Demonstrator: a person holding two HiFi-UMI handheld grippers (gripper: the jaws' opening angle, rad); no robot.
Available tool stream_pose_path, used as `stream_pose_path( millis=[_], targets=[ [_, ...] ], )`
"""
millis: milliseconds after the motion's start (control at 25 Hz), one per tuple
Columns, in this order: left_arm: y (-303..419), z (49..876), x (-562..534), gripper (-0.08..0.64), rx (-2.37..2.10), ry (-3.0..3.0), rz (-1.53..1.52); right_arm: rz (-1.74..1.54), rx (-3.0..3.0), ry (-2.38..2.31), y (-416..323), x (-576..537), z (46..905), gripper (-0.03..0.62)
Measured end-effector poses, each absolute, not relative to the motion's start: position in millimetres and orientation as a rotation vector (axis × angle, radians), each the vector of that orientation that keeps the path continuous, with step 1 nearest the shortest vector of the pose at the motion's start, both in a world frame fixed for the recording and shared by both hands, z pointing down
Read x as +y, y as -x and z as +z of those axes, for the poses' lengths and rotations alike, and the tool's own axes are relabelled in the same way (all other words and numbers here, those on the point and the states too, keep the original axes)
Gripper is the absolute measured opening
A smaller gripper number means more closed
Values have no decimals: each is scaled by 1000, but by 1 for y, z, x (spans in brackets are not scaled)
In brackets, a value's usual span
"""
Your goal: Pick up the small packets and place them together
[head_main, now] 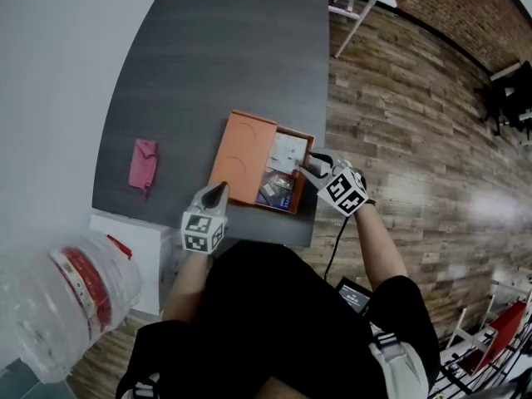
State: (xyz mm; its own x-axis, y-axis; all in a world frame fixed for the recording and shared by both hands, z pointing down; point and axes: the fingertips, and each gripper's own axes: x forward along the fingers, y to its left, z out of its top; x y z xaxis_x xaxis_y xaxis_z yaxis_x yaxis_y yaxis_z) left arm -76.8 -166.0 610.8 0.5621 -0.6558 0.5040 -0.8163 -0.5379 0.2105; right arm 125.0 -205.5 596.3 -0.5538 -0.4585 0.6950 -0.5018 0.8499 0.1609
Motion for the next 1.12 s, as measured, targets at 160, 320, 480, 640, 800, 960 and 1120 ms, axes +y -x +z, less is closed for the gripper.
stream_pose_path(
  millis=[160,320,480,640,800,960,1120],
  targets=[
    [76,610,-165,0,-1188,-2362,486,64,-2189,-661,-100,-225,608,184],
    [75,608,-164,0,-1185,-2358,454,116,-2112,-623,-86,-236,630,225],
    [72,607,-164,0,-1173,-2364,440,137,-2042,-592,-80,-245,648,227],
    [72,606,-162,0,-1172,-2360,423,202,-2005,-524,-74,-241,660,243],
    [72,605,-162,0,-1174,-2356,411,236,-1956,-487,-73,-239,666,266],
    [72,604,-163,0,-1177,-2352,407,235,-1890,-430,-75,-235,674,267],
    [72,605,-163,0,-1176,-2351,407,198,-1833,-392,-78,-232,681,240]
  ],
)
